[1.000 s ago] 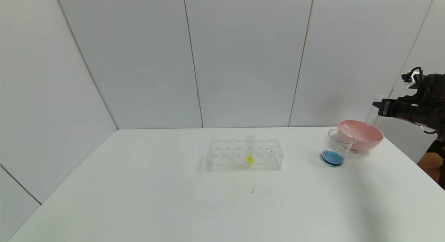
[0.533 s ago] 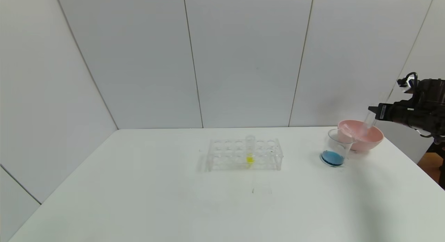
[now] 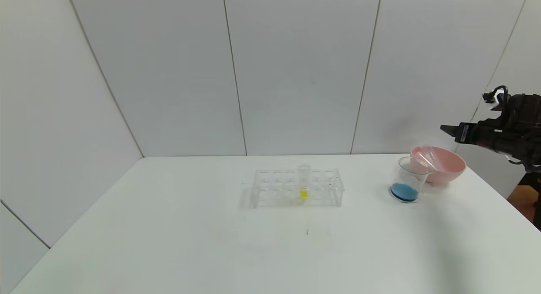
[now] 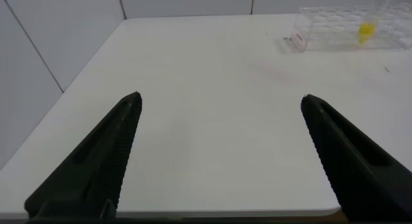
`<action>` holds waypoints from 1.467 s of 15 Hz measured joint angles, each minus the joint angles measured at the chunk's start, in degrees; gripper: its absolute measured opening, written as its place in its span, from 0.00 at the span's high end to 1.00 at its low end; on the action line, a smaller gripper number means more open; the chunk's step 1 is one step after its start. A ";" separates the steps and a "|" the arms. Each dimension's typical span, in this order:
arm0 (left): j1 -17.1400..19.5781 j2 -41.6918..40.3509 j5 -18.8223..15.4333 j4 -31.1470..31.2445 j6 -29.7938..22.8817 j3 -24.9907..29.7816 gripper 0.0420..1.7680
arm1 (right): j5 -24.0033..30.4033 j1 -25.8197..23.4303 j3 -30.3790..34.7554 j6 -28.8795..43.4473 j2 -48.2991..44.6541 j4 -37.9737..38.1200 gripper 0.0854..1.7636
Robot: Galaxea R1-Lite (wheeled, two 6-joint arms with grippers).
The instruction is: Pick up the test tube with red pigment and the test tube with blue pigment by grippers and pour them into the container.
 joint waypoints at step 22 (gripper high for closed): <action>0.00 0.00 0.00 -0.02 0.02 0.00 0.00 | -12.64 16.35 38.67 0.40 -41.68 -17.38 0.05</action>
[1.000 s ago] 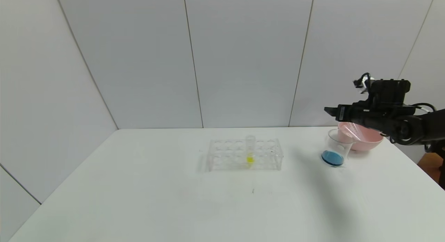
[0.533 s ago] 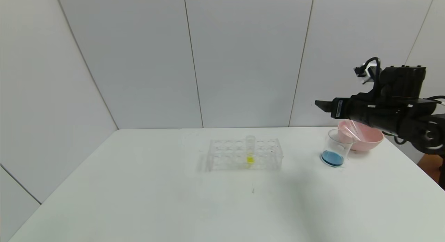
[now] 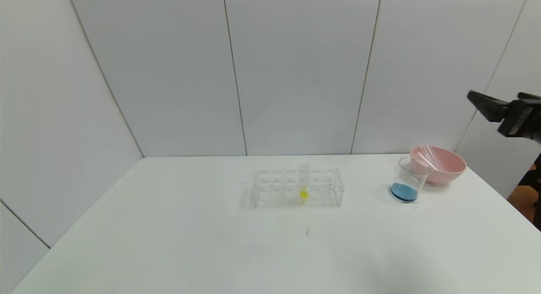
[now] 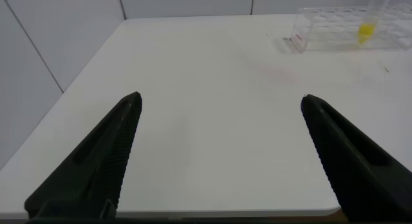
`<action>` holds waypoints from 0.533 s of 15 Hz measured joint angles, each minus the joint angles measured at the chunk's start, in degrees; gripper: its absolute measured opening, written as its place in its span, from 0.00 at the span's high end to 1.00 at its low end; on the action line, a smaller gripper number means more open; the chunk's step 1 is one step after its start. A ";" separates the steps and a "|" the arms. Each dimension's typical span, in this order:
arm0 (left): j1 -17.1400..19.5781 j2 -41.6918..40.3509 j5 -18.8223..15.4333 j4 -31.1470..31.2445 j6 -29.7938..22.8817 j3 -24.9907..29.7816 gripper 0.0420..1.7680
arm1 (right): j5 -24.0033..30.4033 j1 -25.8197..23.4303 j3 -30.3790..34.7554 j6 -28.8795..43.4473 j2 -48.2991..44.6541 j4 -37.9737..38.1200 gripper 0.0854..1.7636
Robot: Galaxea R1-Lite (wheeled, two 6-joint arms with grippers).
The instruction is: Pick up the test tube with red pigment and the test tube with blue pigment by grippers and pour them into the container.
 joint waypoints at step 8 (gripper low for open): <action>0.00 0.00 0.00 0.05 0.00 0.00 0.00 | -0.20 -3.12 15.57 -3.60 -31.87 -0.06 0.04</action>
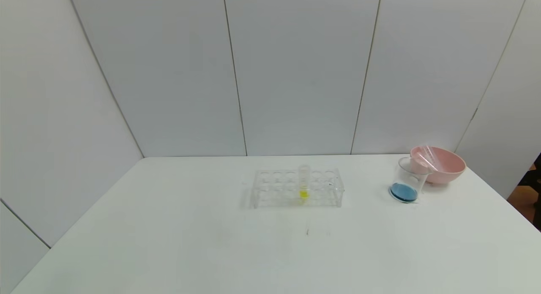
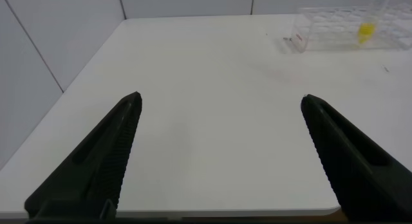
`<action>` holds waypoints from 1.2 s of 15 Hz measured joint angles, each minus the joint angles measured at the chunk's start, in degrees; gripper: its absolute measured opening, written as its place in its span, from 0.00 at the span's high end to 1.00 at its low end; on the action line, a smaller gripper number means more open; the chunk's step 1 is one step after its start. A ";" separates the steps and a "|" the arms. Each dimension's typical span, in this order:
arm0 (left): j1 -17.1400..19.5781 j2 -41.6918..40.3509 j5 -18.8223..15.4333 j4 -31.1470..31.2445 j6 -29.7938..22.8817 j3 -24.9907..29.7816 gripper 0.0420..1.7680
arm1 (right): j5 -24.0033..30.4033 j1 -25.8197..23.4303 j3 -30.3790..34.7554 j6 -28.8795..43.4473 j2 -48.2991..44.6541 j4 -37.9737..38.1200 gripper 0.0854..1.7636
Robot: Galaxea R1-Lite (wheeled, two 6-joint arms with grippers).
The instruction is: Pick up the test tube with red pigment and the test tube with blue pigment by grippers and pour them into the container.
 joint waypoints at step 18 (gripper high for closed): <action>0.00 0.00 0.00 -0.05 0.00 0.00 0.00 | 0.85 1.73 27.78 -5.17 -49.41 36.82 0.04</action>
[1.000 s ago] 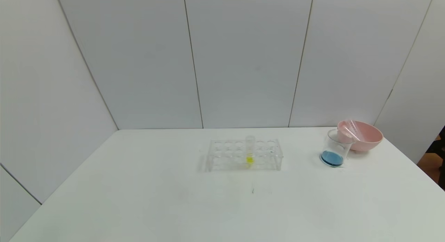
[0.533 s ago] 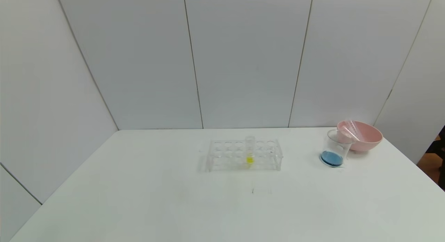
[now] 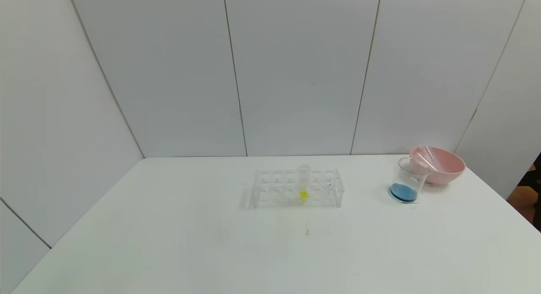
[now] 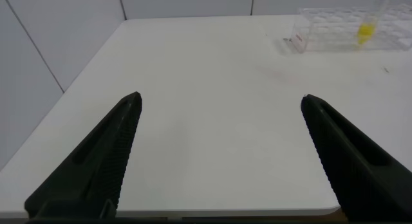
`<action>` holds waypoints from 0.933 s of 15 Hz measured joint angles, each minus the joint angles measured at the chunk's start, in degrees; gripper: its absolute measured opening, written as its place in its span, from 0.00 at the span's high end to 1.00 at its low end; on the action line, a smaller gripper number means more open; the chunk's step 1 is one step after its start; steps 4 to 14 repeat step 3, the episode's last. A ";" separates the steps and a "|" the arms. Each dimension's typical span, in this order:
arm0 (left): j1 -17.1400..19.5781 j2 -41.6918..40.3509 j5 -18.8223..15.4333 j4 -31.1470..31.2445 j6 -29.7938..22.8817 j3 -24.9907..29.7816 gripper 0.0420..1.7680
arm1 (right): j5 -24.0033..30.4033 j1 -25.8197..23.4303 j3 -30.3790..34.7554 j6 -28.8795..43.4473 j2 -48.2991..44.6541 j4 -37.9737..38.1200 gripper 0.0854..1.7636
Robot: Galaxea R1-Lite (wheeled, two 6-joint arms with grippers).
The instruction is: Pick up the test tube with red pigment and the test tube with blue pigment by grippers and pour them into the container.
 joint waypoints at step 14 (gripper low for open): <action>0.00 0.00 0.00 0.02 0.02 0.00 0.00 | -0.23 0.00 0.21 5.63 -0.05 8.92 0.04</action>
